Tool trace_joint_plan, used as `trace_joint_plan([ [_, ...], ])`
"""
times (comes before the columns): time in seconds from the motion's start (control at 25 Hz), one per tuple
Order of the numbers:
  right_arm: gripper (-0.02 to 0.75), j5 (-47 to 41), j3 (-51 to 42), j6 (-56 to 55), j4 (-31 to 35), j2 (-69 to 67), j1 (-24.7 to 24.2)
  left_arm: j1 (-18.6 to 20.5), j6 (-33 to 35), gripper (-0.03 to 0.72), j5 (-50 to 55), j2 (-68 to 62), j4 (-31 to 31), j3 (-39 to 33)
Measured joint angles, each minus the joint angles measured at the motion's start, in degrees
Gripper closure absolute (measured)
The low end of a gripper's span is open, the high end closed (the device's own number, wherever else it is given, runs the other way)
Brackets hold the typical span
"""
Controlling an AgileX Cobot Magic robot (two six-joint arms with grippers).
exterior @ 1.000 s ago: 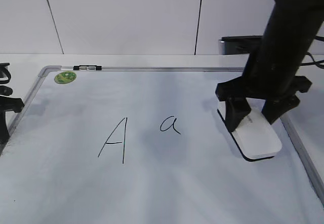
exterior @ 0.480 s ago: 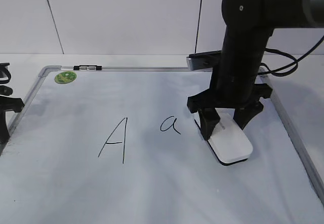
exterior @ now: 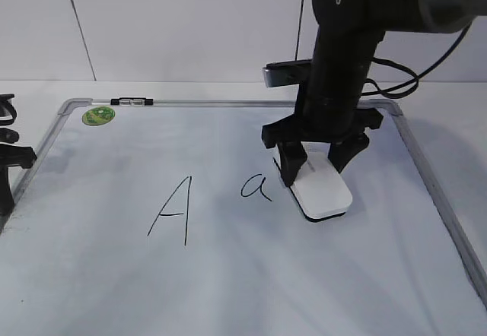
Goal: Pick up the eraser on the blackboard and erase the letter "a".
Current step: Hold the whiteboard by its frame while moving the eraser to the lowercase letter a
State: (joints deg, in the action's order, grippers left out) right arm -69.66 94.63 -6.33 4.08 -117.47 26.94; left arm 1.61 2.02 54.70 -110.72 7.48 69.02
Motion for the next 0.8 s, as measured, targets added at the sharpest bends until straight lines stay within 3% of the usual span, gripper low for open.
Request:
trace_joint_plan([
  [0.8, 0.182, 0.0, 2.74, 1.45, 2.05, -4.14, 0.27, 0.0, 0.18, 0.673, 0.0, 0.0, 0.45, 0.0],
])
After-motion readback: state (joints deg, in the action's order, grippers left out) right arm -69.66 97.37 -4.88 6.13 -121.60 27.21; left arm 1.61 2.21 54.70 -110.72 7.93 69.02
